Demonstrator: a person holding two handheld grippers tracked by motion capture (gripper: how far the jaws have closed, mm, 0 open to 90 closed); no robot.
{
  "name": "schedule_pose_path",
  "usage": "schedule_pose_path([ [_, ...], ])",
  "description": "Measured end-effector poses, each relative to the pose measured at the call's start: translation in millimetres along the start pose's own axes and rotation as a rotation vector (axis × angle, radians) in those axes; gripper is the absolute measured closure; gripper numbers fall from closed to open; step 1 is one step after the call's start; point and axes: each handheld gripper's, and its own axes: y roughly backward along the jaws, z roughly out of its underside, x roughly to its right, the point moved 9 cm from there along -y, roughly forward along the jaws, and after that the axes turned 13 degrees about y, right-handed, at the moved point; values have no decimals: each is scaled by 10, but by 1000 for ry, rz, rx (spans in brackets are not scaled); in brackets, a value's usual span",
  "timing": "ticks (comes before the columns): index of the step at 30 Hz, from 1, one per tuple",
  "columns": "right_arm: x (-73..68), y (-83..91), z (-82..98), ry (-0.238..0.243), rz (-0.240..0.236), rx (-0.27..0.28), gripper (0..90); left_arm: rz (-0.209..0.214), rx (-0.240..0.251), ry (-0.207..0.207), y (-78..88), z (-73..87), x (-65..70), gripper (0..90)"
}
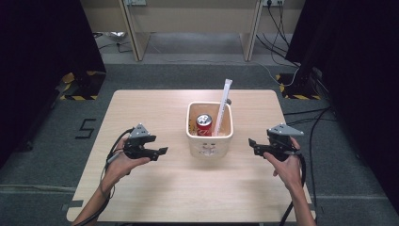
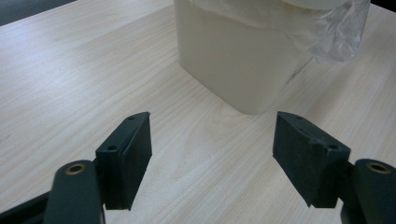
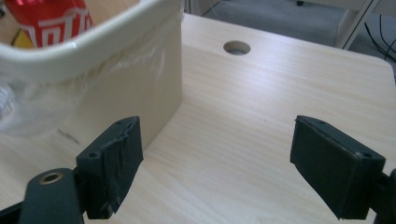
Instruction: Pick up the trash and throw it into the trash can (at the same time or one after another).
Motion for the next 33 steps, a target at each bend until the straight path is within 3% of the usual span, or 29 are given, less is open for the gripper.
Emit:
schedule_pose_path([
  [9,-200,-80,289,3,-21,-31,174,-5,6,22,-105,247,-69,254],
  [20,-428,-157,585,13,-30,-73,174,-26,-41,16,-285,566,-104,220],
  [26,-500,-177,711,41,-19,-107,174,-62,-73,-20,-313,671,-138,200],
  [33,-573,-170,803,41,-29,-124,175,-74,-93,-18,-331,782,-167,183],
])
